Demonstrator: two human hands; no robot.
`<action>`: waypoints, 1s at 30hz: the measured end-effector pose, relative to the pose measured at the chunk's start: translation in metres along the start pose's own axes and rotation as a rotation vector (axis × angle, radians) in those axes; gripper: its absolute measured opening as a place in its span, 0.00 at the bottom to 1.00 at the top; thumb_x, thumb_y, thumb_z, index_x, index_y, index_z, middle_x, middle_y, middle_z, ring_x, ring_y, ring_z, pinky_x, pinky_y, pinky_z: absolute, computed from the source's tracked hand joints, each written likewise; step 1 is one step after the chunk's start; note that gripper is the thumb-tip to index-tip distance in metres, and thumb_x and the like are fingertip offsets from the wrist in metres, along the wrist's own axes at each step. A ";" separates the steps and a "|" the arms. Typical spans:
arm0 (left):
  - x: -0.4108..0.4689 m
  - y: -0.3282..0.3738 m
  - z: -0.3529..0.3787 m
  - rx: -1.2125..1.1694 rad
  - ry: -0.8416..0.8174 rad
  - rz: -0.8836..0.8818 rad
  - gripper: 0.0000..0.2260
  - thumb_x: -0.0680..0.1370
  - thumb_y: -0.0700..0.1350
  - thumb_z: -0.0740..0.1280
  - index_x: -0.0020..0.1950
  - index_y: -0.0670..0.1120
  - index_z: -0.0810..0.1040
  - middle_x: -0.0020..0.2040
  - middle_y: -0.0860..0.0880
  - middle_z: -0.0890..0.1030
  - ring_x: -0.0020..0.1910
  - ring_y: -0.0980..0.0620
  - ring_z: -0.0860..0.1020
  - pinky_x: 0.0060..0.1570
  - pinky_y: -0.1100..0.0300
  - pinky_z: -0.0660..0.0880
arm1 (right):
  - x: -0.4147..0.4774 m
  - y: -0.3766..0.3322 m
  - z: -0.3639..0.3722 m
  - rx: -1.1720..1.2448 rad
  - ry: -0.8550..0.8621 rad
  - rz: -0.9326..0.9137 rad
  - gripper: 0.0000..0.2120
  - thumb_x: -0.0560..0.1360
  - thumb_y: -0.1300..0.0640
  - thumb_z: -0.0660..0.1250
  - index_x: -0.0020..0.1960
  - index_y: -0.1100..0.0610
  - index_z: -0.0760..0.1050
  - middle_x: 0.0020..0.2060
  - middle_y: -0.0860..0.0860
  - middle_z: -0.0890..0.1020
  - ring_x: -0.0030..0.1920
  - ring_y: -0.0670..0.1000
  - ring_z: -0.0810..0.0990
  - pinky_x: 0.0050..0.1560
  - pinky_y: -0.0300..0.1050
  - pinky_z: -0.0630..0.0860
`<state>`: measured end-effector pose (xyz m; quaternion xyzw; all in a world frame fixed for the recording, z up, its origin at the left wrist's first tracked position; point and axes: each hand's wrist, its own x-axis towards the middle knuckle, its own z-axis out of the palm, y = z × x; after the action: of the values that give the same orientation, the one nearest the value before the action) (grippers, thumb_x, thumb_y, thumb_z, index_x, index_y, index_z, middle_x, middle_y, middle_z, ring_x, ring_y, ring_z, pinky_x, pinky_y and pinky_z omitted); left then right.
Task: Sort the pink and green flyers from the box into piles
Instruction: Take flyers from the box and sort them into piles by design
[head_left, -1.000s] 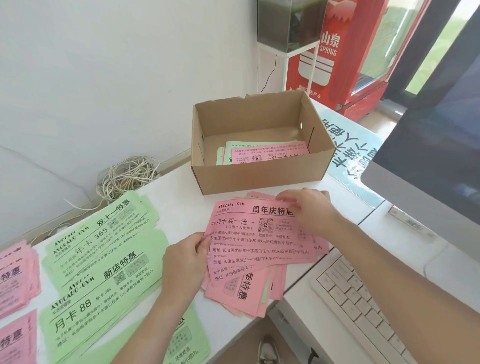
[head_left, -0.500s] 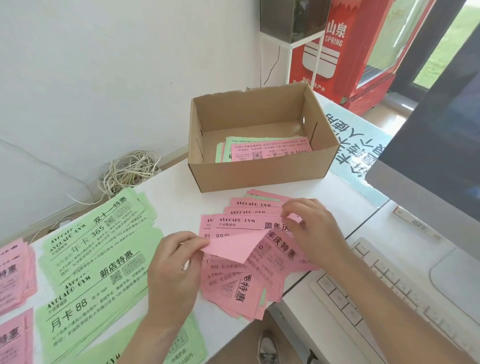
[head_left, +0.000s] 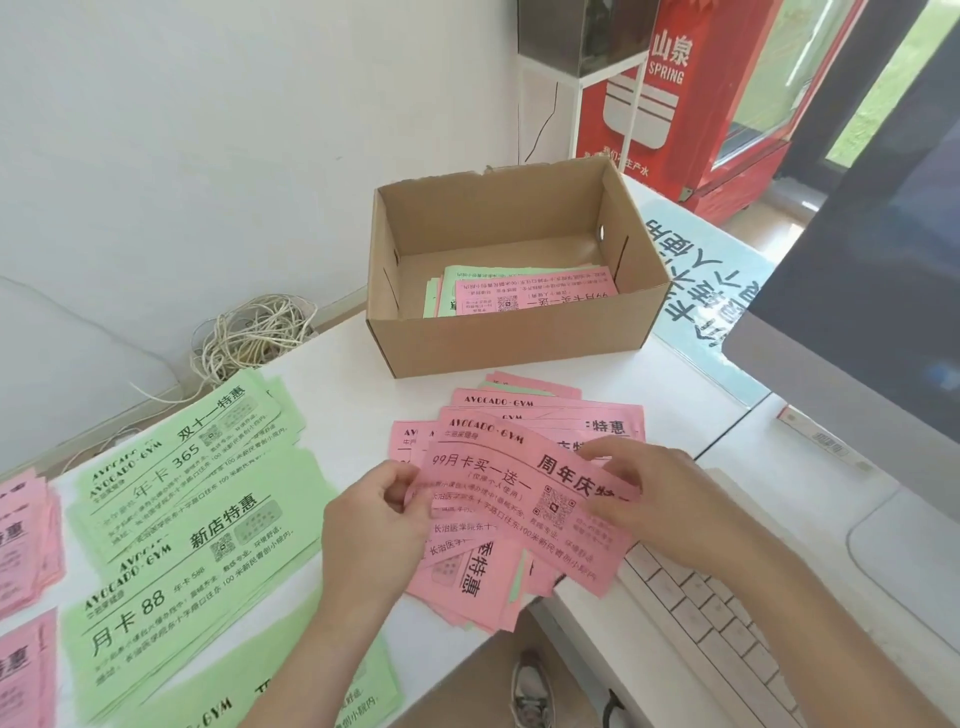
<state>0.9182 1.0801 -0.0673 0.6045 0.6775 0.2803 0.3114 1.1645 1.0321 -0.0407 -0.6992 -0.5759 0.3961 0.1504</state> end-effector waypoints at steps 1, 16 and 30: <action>0.005 0.000 0.003 0.091 -0.018 0.008 0.06 0.73 0.42 0.71 0.48 0.50 0.81 0.37 0.57 0.81 0.38 0.54 0.80 0.44 0.57 0.76 | 0.003 -0.002 0.003 -0.127 0.063 -0.002 0.15 0.74 0.46 0.69 0.58 0.37 0.71 0.48 0.35 0.78 0.54 0.41 0.77 0.52 0.45 0.74; 0.016 0.007 0.024 0.181 -0.127 0.099 0.30 0.70 0.37 0.71 0.65 0.57 0.62 0.52 0.57 0.74 0.47 0.52 0.74 0.44 0.58 0.66 | 0.020 0.002 0.030 -0.409 0.184 0.073 0.48 0.65 0.40 0.75 0.75 0.43 0.50 0.69 0.48 0.62 0.68 0.51 0.62 0.65 0.53 0.63; 0.012 -0.025 0.019 0.158 -0.185 0.247 0.18 0.67 0.29 0.72 0.39 0.54 0.77 0.61 0.56 0.74 0.61 0.56 0.71 0.50 0.83 0.59 | 0.026 0.005 0.027 -0.506 0.152 -0.145 0.32 0.67 0.43 0.74 0.66 0.43 0.64 0.67 0.41 0.64 0.68 0.46 0.58 0.61 0.50 0.62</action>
<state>0.9152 1.0897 -0.0993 0.7290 0.5865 0.2055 0.2869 1.1489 1.0483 -0.0712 -0.6993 -0.6921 0.1740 0.0417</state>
